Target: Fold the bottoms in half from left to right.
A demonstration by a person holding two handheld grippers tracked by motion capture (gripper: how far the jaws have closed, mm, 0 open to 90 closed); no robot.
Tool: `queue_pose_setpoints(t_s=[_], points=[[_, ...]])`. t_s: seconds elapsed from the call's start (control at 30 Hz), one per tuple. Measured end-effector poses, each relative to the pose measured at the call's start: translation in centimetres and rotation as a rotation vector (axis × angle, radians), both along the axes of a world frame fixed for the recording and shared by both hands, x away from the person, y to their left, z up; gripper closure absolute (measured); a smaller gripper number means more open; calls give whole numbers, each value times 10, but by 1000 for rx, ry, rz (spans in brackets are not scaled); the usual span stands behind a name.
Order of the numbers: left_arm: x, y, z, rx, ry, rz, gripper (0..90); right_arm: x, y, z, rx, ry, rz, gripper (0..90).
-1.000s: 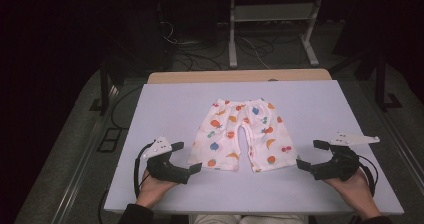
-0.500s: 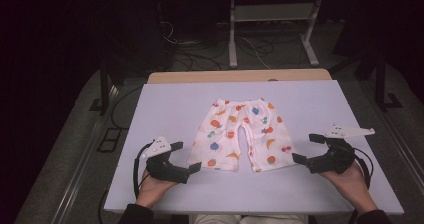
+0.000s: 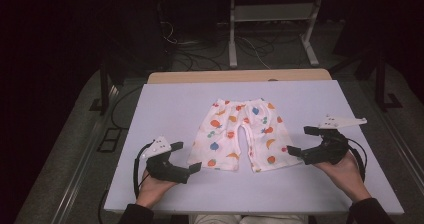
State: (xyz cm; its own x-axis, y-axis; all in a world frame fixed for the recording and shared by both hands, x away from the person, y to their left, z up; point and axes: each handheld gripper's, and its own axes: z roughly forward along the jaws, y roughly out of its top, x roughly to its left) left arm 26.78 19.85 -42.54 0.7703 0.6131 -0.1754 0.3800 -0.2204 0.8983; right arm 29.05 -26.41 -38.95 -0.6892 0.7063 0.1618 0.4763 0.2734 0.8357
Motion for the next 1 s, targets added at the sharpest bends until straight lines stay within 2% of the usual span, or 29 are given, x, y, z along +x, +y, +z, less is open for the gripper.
queue_pose_setpoints(t_s=[0.43, 1.0], points=[[0, 0, 0, -4, 0, 3, 0, 15, 10, 10, -4, -12, 12, 0], [0, 0, 0, -4, 0, -1, 0, 39, 34, 19, -23, -21, 39, 0]])
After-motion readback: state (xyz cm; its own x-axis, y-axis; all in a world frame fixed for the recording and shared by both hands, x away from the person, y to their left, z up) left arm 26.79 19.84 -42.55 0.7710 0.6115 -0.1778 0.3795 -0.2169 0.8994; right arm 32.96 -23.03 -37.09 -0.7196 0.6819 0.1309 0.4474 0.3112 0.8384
